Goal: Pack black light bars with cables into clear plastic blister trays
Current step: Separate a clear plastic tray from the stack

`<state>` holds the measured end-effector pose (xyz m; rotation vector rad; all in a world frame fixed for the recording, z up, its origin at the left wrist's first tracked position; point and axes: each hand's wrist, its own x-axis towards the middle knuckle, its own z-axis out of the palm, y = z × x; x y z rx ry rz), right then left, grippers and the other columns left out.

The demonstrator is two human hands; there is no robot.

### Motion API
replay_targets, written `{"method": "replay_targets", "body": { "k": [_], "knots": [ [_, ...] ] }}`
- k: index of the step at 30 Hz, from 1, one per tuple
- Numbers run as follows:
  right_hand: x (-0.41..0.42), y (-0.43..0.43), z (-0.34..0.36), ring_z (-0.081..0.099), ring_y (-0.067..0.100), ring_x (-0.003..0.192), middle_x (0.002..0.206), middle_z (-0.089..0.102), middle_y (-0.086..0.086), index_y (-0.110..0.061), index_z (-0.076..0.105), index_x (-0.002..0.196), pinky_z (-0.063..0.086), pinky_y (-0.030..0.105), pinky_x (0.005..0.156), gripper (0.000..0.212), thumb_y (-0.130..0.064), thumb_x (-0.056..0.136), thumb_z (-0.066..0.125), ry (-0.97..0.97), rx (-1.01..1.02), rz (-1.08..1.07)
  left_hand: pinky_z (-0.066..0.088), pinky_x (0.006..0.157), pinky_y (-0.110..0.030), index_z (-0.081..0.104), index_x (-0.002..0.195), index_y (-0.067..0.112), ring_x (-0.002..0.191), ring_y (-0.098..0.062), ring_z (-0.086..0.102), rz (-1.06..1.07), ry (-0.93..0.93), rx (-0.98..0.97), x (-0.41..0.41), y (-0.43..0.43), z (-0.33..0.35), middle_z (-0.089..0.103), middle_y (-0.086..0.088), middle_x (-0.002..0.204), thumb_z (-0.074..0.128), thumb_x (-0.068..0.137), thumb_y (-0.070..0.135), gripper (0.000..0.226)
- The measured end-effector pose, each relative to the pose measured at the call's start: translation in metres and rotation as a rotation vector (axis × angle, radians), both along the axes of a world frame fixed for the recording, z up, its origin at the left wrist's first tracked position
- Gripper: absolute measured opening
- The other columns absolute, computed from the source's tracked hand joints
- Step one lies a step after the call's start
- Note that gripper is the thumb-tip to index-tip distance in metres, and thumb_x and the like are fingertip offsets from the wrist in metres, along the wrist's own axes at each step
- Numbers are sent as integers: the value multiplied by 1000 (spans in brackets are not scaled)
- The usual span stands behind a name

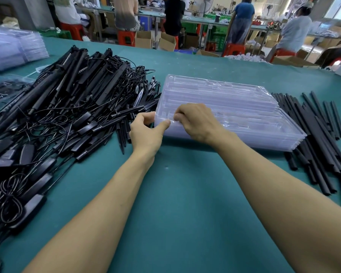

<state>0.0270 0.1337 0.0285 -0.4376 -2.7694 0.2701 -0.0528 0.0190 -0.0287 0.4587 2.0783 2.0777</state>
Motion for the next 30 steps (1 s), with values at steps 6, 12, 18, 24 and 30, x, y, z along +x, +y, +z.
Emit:
{"method": "replay_targets", "body": {
  "k": [6, 12, 18, 24, 30],
  "knots": [
    [0, 1, 0, 58, 31, 95, 100, 71, 9, -10, 68, 100, 45, 39, 82, 22, -20, 98, 48, 52, -106, -9, 48, 78, -30, 56, 93, 37, 89, -16, 59, -24, -8, 23, -6, 2, 7, 60, 7, 90, 85, 71, 21, 39],
    [-5, 10, 28, 58, 24, 87, 88, 65, 5, -3, 68, 95, 39, 29, 73, 22, -12, 98, 49, 271, -195, -30, 53, 79, -44, 59, 95, 29, 81, -16, 57, -63, -77, 22, -10, 3, 9, 60, 4, 88, 77, 73, 14, 32],
    [6, 1, -4, 58, 26, 98, 102, 65, 6, -10, 69, 102, 46, 40, 85, 21, -22, 99, 51, 146, -94, 48, 43, 71, -25, 63, 90, 32, 74, -10, 50, -17, 7, 128, -1, 4, -1, 59, -3, 96, 79, 77, 24, 22],
    [6, 9, -2, 60, 14, 82, 81, 63, -7, -15, 75, 96, 49, 33, 79, 15, -26, 93, 64, 173, -209, 87, 48, 75, -24, 74, 95, 19, 82, -12, 59, 9, -4, 220, -7, 3, -8, 69, -14, 107, 84, 77, 33, 25],
    [0, 13, 1, 64, 15, 81, 83, 70, -3, -14, 76, 91, 50, 29, 75, 17, -29, 90, 68, 160, -289, 83, 47, 69, -16, 72, 88, 30, 73, -6, 54, 33, 25, 245, -11, 8, -12, 66, 6, 93, 90, 68, 25, 27]
  ]
}}
